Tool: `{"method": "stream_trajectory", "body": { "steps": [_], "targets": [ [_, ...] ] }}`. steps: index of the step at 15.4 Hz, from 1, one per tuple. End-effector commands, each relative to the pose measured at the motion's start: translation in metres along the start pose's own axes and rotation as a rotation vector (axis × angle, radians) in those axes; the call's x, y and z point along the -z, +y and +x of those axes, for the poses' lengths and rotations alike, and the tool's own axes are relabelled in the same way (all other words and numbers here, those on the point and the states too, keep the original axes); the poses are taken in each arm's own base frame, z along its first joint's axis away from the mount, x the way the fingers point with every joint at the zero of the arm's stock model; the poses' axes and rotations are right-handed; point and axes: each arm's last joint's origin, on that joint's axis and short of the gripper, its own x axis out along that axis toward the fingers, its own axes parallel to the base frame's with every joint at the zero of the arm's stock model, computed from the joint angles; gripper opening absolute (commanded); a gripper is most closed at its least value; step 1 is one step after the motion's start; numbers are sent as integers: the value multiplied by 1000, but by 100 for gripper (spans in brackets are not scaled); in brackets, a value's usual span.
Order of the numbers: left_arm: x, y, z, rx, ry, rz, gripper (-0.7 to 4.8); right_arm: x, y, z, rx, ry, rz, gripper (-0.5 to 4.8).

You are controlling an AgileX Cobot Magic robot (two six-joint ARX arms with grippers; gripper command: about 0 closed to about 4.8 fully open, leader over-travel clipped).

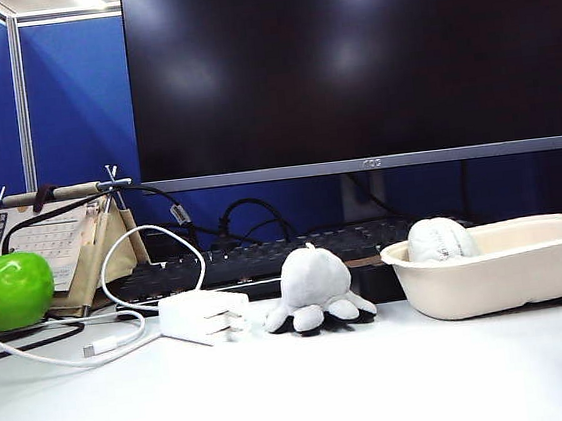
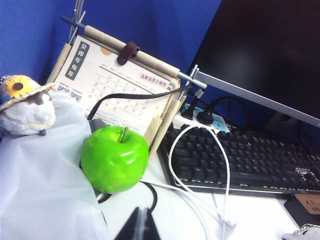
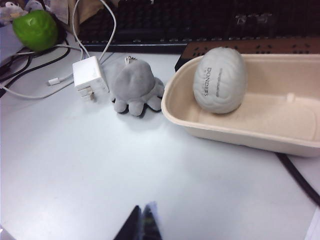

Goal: Place the tilting octopus upright.

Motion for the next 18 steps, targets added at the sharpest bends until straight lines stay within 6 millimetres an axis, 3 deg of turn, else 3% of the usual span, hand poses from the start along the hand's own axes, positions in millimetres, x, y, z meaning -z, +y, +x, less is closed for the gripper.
{"method": "stream_trajectory", "body": {
  "steps": [1,3,7,9,15,18],
  "targets": [
    [-2,-1,0,11,-15,4,-4,-3,-6,-1,78,-32,4,-6],
    [-2,-1,0,11,-15,4,-4,-9,-13,-2,165,-100,33,-6],
    [-2,-1,0,11,-14,4,-4,-37,-29,-15,394,-432,48,-6],
    [-2,-1,0,11,-14,4,-4,-41,-33,-19,462,-491,42,-6],
    [-2,-1,0,11,-14,4,-4,-14,-48,6,419,-556,-42,-6],
    [-2,-1,0,11,-14,4,-4,-10,-49,9,417,-536,-36,-6]
  ]
}}
